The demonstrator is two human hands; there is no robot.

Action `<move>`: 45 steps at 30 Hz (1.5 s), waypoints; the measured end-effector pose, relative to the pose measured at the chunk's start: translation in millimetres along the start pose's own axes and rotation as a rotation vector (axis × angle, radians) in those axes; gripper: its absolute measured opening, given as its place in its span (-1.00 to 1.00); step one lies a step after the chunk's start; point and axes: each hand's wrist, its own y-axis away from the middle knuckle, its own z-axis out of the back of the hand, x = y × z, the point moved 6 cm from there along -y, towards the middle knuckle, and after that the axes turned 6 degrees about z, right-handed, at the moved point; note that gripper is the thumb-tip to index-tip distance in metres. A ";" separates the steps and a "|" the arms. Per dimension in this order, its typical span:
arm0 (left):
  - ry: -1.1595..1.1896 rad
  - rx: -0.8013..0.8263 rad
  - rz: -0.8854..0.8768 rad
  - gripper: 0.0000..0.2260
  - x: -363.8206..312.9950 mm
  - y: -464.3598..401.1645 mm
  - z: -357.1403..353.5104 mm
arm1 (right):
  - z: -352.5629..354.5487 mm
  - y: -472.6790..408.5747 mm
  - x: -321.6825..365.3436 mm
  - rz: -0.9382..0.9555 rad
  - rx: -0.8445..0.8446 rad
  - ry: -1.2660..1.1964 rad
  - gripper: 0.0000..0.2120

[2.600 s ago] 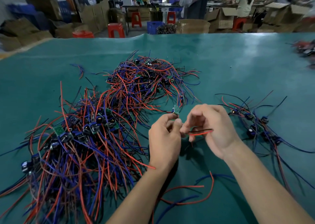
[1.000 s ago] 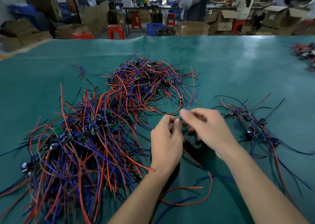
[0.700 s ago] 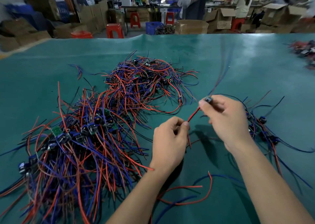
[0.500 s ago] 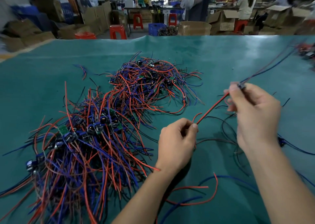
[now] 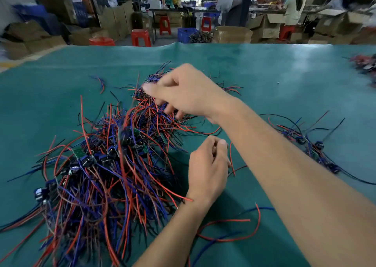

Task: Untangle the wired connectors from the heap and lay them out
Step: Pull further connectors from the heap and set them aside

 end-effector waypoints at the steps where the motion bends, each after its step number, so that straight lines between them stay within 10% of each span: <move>1: 0.017 -0.001 0.009 -0.75 0.5 0.2 0.0 | 1.7 -6.2 -18.7 -0.052 -0.001 0.107 -0.61; 6: 0.000 -0.008 0.010 -0.78 1.0 -0.6 -1.1 | 23.8 16.1 -130.6 -0.461 -0.136 0.572 -0.77; 12: 0.015 -0.011 0.014 -0.78 1.7 0.5 -0.3 | 40.6 47.7 -174.2 -0.512 -0.348 0.443 -0.84; 18: 0.009 0.004 0.031 -0.82 6.2 -1.7 -1.6 | 78.8 84.7 -164.0 -0.496 -0.743 -0.512 -0.84; 23: 0.023 0.005 -0.016 -0.71 0.5 0.2 -1.5 | 51.5 118.7 -132.9 -0.514 -0.568 -1.149 -0.87; 29: 0.102 0.012 -0.044 -0.57 -2.8 4.0 0.2 | -1.0 131.5 -126.0 -0.525 -0.338 -1.065 -0.73; 45: -0.035 -0.035 -0.080 -0.89 0.7 -1.1 0.6 | 5.7 132.3 -137.5 -0.507 -0.477 -0.997 -0.89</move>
